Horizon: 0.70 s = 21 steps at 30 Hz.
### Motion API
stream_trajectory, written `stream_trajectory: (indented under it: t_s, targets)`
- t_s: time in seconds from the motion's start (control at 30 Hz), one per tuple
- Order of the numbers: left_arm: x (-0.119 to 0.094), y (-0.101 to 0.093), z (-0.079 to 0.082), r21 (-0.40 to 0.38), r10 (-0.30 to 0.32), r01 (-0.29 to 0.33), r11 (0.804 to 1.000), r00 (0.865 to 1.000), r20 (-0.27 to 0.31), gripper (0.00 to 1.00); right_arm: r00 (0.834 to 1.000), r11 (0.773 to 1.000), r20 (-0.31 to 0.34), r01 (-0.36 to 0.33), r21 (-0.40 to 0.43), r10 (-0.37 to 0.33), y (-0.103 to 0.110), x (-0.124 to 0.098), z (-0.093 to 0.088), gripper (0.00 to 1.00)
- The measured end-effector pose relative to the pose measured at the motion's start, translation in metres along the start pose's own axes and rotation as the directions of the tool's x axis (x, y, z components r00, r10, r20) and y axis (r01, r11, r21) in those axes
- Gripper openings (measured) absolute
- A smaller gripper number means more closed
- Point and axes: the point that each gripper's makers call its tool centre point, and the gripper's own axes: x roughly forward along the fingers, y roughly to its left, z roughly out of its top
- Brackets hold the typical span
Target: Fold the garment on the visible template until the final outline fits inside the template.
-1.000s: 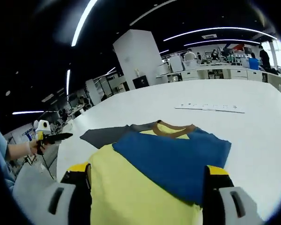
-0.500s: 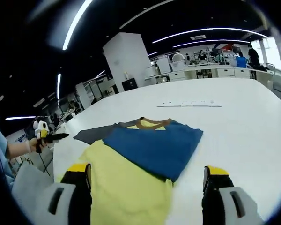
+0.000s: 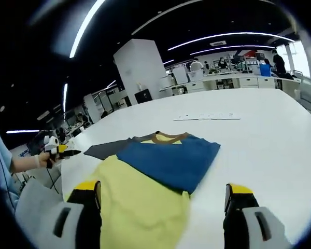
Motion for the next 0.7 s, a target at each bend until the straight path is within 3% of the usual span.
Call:
stream_trajectory:
  t_s: [0.13,0.27,0.4,0.57,0.6,0.7]
  targets:
    - [0.000,0.029,0.006,0.020,0.054,-0.054,0.998,0.999,0.006,0.86,1.000,1.000,-0.001,-0.006,-0.010,0.006,0.002,-0.006,0.000,1.00]
    - [-0.003,0.072,0.010,0.051,0.163,-0.162,0.985,0.987,-0.013,0.80,1.000,1.000,-0.009,-0.007,-0.022,0.007,0.002,-0.011,-0.001,1.00]
    - [-0.009,0.108,0.013,0.035,0.271,-0.270,0.962,0.963,-0.013,0.72,1.000,0.999,-0.018,-0.005,-0.035,0.005,0.001,-0.014,-0.004,1.00]
    - [-0.018,0.148,0.007,-0.001,0.405,-0.405,0.914,0.913,-0.040,0.62,1.000,1.000,-0.024,-0.002,-0.024,0.001,0.002,-0.017,-0.009,1.00]
    - [-0.017,0.149,0.007,0.001,0.400,-0.400,0.917,0.916,-0.039,0.59,1.000,1.000,-0.024,-0.002,-0.023,0.001,0.003,-0.018,-0.009,1.00]
    - [-0.018,0.158,0.003,0.000,0.426,-0.427,0.904,0.903,-0.044,0.54,1.000,1.000,-0.025,-0.001,-0.017,0.001,0.004,-0.019,-0.011,1.00]
